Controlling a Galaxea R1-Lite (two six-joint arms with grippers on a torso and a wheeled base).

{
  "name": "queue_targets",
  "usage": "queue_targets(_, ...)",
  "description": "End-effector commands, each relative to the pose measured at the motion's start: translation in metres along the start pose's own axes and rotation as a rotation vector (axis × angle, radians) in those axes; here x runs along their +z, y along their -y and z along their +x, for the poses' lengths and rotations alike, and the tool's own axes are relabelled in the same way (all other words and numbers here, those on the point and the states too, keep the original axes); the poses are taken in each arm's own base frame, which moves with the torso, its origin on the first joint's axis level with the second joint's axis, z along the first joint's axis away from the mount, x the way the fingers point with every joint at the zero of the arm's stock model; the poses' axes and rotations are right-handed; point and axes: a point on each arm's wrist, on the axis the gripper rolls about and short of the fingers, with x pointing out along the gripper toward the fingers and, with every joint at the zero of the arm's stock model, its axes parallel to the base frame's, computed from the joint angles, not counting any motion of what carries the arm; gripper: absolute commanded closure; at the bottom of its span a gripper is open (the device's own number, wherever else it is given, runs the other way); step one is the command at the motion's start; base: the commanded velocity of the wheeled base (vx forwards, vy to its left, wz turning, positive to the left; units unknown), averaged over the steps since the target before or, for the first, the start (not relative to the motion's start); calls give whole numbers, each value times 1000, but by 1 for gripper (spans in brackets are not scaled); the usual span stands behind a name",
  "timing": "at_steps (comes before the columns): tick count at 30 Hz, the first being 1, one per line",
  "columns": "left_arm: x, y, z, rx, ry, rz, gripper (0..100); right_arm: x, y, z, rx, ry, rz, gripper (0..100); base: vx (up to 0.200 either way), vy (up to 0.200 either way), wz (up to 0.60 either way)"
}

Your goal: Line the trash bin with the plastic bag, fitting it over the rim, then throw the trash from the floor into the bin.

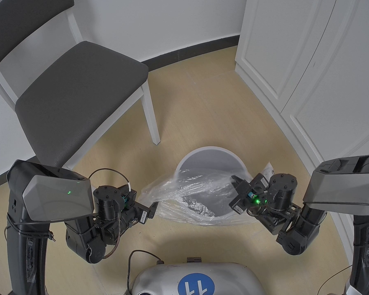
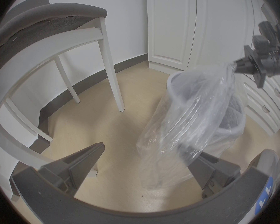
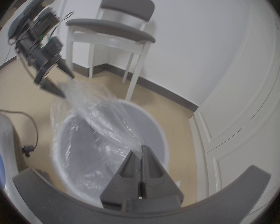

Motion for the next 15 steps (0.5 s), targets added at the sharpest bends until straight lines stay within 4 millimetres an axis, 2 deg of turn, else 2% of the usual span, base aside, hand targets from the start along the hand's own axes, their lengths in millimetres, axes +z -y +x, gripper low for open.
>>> queue_targets(1, 2, -4, -4, -3, 3, 0, 0, 22, 22, 22, -126, 105, 56, 100, 0, 0, 0)
queue_targets(5, 5, -6, -11, -17, 3, -1, 0, 26, 32, 34, -161, 111, 65, 100, 0, 0, 0)
queue_targets(8, 15, -8, -22, -75, 32, -3, 0, 33, 50, 62, -213, 127, 102, 100, 0, 0, 0)
queue_targets(10, 17, -9, -24, -80, 37, -4, 0, 34, 53, 67, -220, 126, 110, 100, 0, 0, 0)
queue_targets(15, 32, -10, -32, -75, 81, -8, 0, 42, 60, 108, -263, 108, 179, 100, 0, 0, 0)
